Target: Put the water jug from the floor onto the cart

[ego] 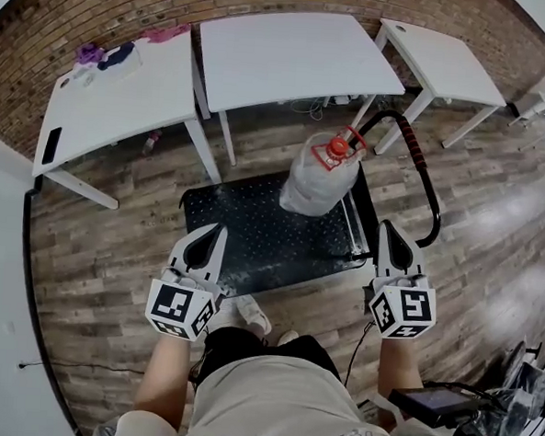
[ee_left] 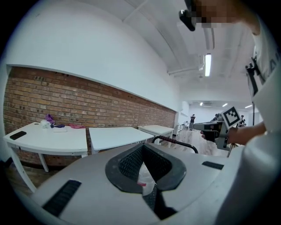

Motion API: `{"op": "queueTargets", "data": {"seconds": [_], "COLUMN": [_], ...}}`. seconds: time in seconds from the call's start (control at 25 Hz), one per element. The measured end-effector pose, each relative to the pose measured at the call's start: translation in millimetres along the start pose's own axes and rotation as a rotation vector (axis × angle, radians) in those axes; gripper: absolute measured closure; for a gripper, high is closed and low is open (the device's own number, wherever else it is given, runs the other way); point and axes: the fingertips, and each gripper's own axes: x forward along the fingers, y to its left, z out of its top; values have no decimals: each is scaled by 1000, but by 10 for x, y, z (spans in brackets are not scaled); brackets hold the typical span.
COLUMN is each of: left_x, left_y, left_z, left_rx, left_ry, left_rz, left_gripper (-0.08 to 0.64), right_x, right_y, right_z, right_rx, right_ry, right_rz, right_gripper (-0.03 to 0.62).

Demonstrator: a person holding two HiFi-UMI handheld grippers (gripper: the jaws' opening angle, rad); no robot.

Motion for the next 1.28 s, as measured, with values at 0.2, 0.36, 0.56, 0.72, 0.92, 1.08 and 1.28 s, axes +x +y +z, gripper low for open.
{"op": "queueTargets", "data": {"seconds": [0.2, 0.36, 0.56, 0.72, 0.92, 1.08, 1.28], "left_x": [-261, -556, -829, -950, -1035, -1153, -1288], "left_y": [-312, -662, -1066, -1204, -1123, -1032, -727], "left_z": [117, 176, 176, 222, 207, 277, 369], "left_rx": [19, 35, 76, 95, 58, 53, 94], "left_ry": [-4, -10, 1, -18, -43, -56, -60], "left_rz": [31, 33, 14, -11, -22, -28, -14], "left_gripper": [560, 560, 560, 560, 560, 560, 560], "right_x": [-491, -926, -1338, -1604, -1773, -1771, -1649], "right_y": [-115, -161, -174, -161, -149, -12, 199], "right_z": [77, 93, -19, -106, -111, 59, 226], "right_rx": [22, 29, 47, 61, 36, -4, -11], "right_ry": [-26, -55, -70, -66, -48, -53, -68], "right_rz": [-23, -16, -21, -37, -52, -38, -38], "right_gripper": [589, 589, 589, 591, 591, 591, 591]}}
